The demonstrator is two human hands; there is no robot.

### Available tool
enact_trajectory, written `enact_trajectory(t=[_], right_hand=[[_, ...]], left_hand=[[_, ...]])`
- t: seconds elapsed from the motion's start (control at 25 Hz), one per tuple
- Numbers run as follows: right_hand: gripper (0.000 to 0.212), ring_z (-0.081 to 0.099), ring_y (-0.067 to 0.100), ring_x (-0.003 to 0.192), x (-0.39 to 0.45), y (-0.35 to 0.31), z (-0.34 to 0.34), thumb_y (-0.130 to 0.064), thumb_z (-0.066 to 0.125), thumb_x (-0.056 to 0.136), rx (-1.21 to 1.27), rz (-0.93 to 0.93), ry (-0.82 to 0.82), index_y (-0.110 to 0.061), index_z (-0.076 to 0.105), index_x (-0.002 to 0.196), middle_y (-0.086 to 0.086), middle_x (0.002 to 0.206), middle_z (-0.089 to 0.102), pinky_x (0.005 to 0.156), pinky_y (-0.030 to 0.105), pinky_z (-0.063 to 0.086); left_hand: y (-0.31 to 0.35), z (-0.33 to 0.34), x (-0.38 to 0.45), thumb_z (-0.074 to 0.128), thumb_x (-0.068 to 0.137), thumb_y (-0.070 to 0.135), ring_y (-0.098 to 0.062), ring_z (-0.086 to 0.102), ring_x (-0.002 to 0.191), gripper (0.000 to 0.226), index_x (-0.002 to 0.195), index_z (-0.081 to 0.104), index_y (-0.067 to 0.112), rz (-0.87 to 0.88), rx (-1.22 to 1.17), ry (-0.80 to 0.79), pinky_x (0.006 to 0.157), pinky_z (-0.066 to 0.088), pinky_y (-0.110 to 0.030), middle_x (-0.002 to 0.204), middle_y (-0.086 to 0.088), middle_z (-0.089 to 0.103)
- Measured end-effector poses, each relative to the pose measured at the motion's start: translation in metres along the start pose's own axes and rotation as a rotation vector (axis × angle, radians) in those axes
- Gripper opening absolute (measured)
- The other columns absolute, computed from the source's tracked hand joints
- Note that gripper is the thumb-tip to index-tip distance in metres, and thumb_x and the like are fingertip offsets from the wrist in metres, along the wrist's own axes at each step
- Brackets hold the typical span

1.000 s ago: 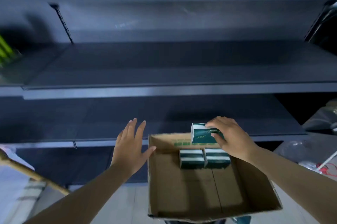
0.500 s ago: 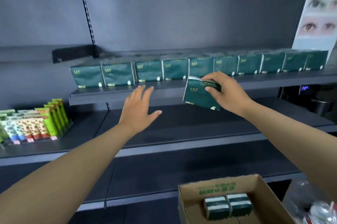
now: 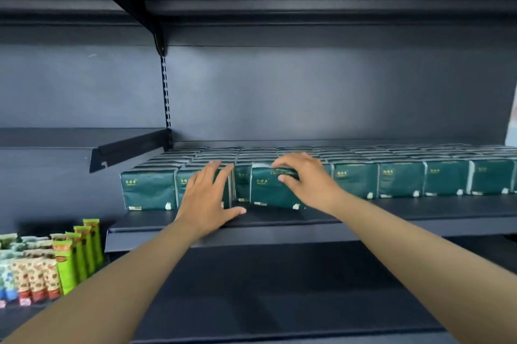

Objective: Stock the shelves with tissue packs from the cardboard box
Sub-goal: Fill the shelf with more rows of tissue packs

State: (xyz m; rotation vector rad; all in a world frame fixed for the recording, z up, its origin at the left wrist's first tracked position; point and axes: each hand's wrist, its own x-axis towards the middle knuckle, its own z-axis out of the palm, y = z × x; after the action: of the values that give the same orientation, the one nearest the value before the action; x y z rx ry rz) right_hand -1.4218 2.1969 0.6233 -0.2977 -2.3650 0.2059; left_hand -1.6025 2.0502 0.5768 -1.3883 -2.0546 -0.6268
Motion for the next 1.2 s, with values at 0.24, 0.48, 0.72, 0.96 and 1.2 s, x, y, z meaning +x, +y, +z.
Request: enact_trajectory(t=[0.24, 0.48, 0.72, 0.96, 1.2], right_hand=[[0.031, 0.035, 0.011, 0.123, 0.04, 0.016, 0.064, -0.032, 0.056, 0.092, -0.101, -0.079, -0.077, -0.029, 0.052, 0.122, -0.012, 0.124, 0.051, 0.106, 0.036, 0.025], [0.042, 0.035, 0.013, 0.123, 0.04, 0.024, 0.069, -0.038, 0.057, 0.09, -0.17, -0.119, -0.025, -0.028, 0.049, 0.13, -0.01, 0.127, 0.047, 0.106, 0.033, 0.024], [0.047, 0.034, 0.012, 0.124, 0.001, 0.032, 0.027, -0.037, 0.06, 0.088, -0.202, -0.052, 0.059, -0.024, 0.047, 0.131, -0.008, 0.13, 0.045, 0.103, 0.03, 0.024], [0.044, 0.038, 0.015, 0.12, -0.082, 0.04, -0.014, -0.031, 0.062, 0.087, -0.13, 0.173, 0.121, -0.022, 0.049, 0.128, -0.005, 0.128, 0.046, 0.104, 0.035, 0.028], [0.043, 0.041, 0.017, 0.121, -0.208, 0.046, 0.0, -0.023, 0.066, 0.086, -0.11, 0.266, 0.029, -0.019, 0.051, 0.126, -0.003, 0.127, 0.048, 0.106, 0.032, 0.026]], left_hand=[[-0.029, 0.032, 0.014, 0.072, 0.062, 0.065, -0.022, 0.033, 0.135, 0.1, 0.142, 0.037, 0.017, -0.036, 0.057, 0.086, 0.114, 0.007, -0.039, 0.138, -0.004, 0.043], [-0.034, 0.042, 0.014, 0.074, 0.06, 0.063, -0.026, 0.045, 0.124, 0.095, 0.136, 0.042, 0.016, 0.001, 0.11, 0.148, 0.11, 0.023, -0.047, 0.127, -0.007, 0.051], [-0.02, 0.031, 0.0, 0.067, 0.073, 0.057, -0.03, 0.046, 0.124, 0.079, 0.134, 0.043, 0.014, -0.008, 0.056, 0.209, 0.109, 0.022, -0.045, 0.132, -0.012, 0.049], [0.031, 0.034, -0.068, 0.041, 0.08, 0.065, -0.028, 0.037, 0.129, 0.076, 0.135, 0.044, 0.013, 0.005, -0.055, 0.13, 0.11, 0.025, -0.046, 0.14, -0.013, 0.043], [0.096, 0.079, -0.181, 0.068, 0.08, 0.051, -0.03, 0.03, 0.137, 0.075, 0.139, 0.043, 0.012, -0.008, -0.21, -0.141, 0.11, 0.024, -0.043, 0.147, -0.014, 0.035]])
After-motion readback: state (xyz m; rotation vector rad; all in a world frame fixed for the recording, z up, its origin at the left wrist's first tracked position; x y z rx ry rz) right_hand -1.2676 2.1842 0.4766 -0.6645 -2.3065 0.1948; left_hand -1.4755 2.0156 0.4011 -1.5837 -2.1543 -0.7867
